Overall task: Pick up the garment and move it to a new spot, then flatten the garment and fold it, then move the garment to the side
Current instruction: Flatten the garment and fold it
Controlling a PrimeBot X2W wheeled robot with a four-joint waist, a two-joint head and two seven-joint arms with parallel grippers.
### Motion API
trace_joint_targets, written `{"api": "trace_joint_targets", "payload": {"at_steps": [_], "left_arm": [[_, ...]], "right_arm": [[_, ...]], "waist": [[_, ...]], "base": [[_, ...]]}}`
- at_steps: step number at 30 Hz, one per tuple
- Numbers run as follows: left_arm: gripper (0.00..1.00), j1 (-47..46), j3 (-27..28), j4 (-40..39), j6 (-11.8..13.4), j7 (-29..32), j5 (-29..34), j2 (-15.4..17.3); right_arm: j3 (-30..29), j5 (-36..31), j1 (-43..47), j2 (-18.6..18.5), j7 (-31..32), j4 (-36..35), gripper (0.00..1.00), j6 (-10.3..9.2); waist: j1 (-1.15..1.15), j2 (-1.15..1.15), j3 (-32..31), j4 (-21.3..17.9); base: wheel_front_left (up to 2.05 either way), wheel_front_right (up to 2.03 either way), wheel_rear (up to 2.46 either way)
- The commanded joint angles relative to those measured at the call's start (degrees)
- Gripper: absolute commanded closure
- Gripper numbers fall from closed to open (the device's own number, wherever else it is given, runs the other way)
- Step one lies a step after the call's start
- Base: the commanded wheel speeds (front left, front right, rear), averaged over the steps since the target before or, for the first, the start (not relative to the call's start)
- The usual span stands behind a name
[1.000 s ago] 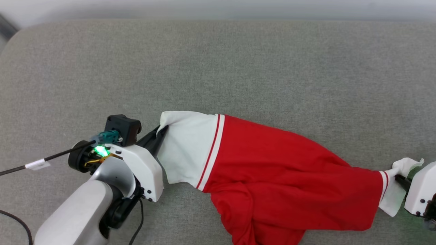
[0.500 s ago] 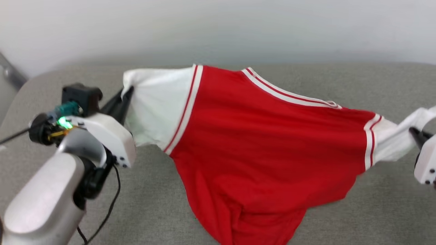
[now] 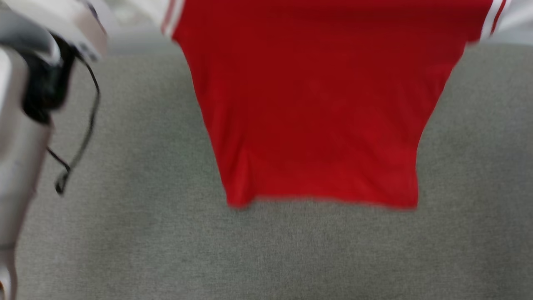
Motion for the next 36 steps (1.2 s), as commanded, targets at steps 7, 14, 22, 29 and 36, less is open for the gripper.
{"api": "trace_joint_targets", "payload": {"at_steps": [7,14,22,29,36], "left_arm": [[1.00,-17.2,3.1,6.6,-0.5,-4.6,2.6,0.3],[1.00,-29.4,5.1,10.6,-1.4,-8.8,4.0,0.9],[1.00,-35.7,6.2,15.3,-3.6,-12.4,3.4,1.1],[1.00,-34.5,6.0,23.1,-6.8,-16.7,1.8,-1.4],[1.00,-29.4,6.9,27.3,-9.4,-19.0,0.2,-3.0]], "right_arm": [[1.7,-2.9,-17.9,-1.5,-6.5,3.0,1.00,-0.11],[5.5,-4.2,-30.5,-1.7,-12.9,5.4,1.00,-0.10],[13.9,-3.4,-40.6,-2.2,-17.6,12.0,1.00,-0.10],[21.7,0.0,-45.0,-1.3,-23.0,22.8,1.00,-0.09],[25.1,3.8,-41.4,-2.2,-27.9,28.2,1.00,-0.09]], "waist": [[0.00,0.00,13.1,-1.3],[0.00,0.00,21.1,-2.3],[0.00,0.00,28.9,-2.6],[0.00,0.00,32.9,-1.4],[0.00,0.00,30.7,-0.8]], "base": [[0.00,0.00,0.00],[0.00,0.00,0.00],[0.00,0.00,0.00],[0.00,0.00,0.00],[0.00,0.00,0.00]]}}
